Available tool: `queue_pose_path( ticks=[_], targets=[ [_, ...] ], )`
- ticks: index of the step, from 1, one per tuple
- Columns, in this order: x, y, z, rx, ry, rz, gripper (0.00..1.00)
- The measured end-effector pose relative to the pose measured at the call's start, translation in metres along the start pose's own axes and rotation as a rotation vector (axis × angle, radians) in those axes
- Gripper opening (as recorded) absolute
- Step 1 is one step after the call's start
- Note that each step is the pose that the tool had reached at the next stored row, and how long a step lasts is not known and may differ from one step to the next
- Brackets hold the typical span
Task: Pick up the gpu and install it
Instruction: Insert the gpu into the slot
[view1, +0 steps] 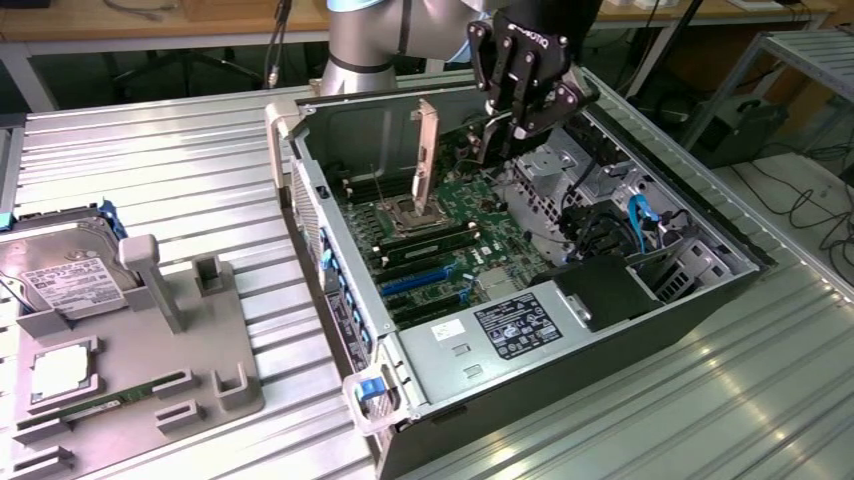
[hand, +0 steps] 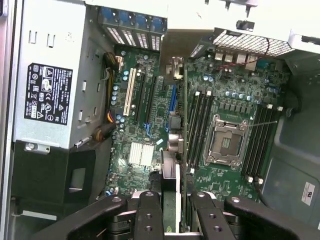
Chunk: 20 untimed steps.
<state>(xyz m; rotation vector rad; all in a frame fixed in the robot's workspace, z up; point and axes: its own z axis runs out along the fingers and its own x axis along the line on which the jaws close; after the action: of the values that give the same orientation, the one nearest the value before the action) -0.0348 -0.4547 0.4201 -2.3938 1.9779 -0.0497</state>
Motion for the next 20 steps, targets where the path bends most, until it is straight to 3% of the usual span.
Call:
queue_pose_path(
  ticks=[4, 11, 13, 17, 20],
  targets=[
    [-0.001, 0.0023, 0.0078, 0.003, 0.0007, 0.002, 0.27],
    [-0.002, 0.003, 0.0231, 0.0019, 0.007, 0.127, 0.27],
    [-0.002, 0.0031, 0.0256, -0.0028, 0.0082, 0.156, 0.27],
    [-0.002, 0.0033, 0.0297, -0.0223, 0.0081, 0.198, 0.27],
    [-0.003, 0.0042, 0.0337, -0.0252, 0.0078, 0.203, 0.27]
  ],
)
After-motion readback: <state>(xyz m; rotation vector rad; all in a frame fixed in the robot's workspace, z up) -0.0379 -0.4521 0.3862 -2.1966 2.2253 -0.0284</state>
